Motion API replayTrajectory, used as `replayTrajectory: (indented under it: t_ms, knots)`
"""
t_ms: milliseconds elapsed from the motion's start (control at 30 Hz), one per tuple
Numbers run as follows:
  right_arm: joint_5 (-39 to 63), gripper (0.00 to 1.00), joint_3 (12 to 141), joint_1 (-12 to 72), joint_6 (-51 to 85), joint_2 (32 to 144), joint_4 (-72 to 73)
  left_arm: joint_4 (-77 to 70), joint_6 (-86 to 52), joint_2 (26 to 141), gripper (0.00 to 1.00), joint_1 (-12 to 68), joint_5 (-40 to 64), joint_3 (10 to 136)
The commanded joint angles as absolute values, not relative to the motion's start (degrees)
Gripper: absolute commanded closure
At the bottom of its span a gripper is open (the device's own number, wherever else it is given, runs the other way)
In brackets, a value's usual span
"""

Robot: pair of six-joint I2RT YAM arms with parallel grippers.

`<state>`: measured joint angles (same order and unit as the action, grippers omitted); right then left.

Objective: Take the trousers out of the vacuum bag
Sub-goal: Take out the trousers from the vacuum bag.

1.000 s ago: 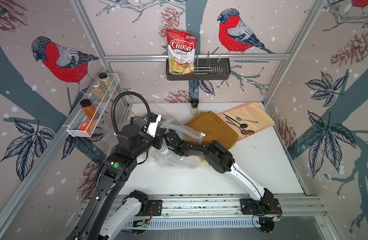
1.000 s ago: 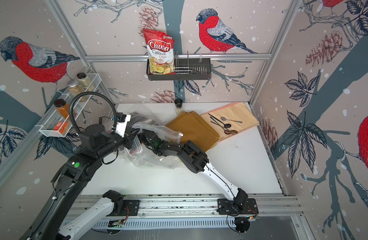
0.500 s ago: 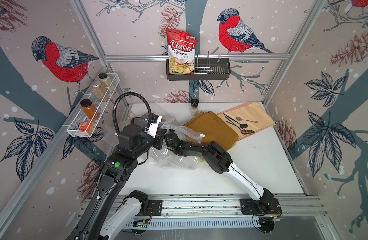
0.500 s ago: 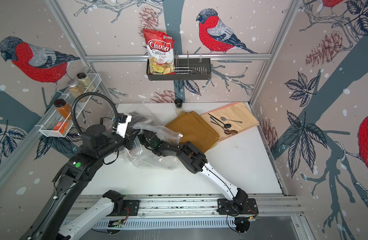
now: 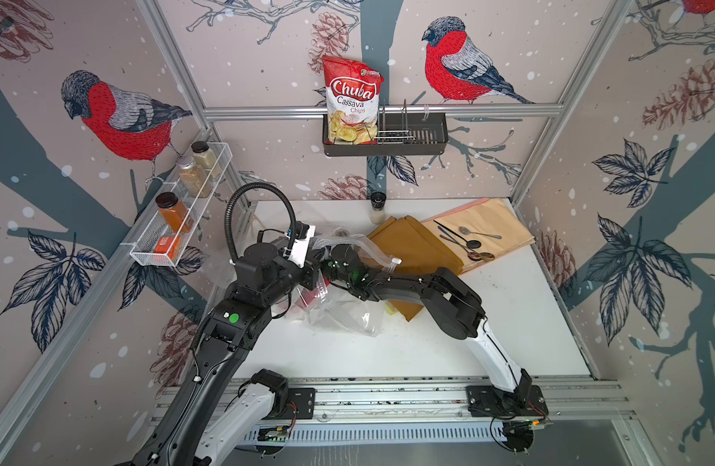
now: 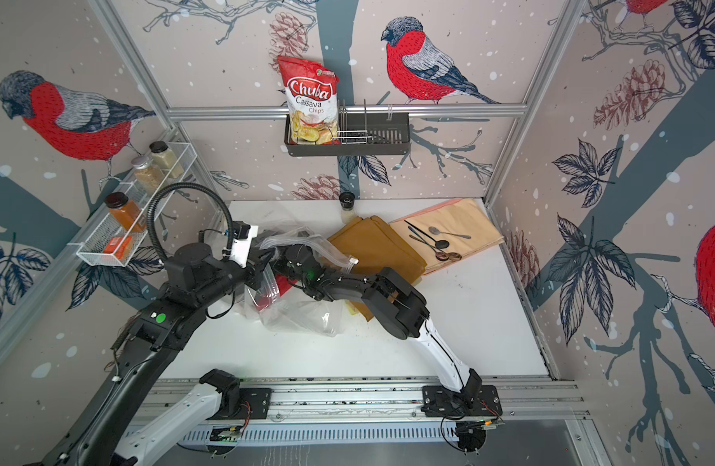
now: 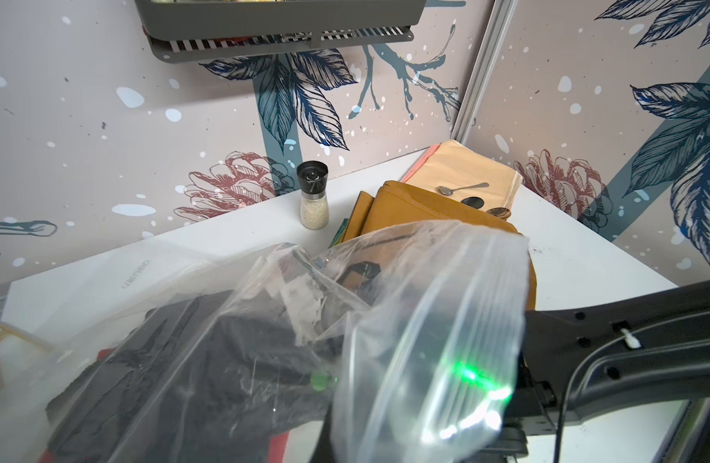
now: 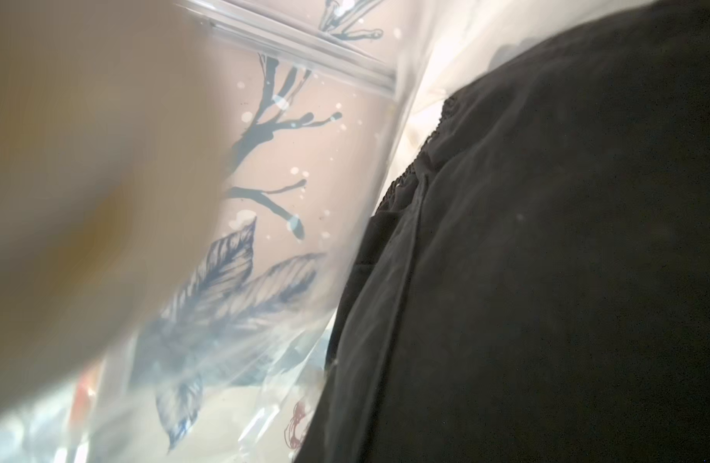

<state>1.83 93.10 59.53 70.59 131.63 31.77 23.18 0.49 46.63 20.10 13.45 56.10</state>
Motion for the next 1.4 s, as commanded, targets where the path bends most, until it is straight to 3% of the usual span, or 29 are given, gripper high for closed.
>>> replayTrajectory:
  t_ms: [0, 533, 1367]
  knots:
    - [1.43, 1.00, 89.52, 59.66, 67.88, 127.43, 34.56, 20.65, 0.35, 46.56, 1.00, 20.13, 11.80, 55.71]
    - [-2.53, 1.00, 74.61, 62.42, 59.43, 108.45, 30.42, 19.03, 0.00, 47.00, 1.00, 20.13, 7.74, 54.89]
    - [-16.19, 1.00, 68.55, 69.34, 38.56, 75.93, 12.63, 17.01, -0.44, 48.17, 1.00, 20.09, 6.58, 53.49]
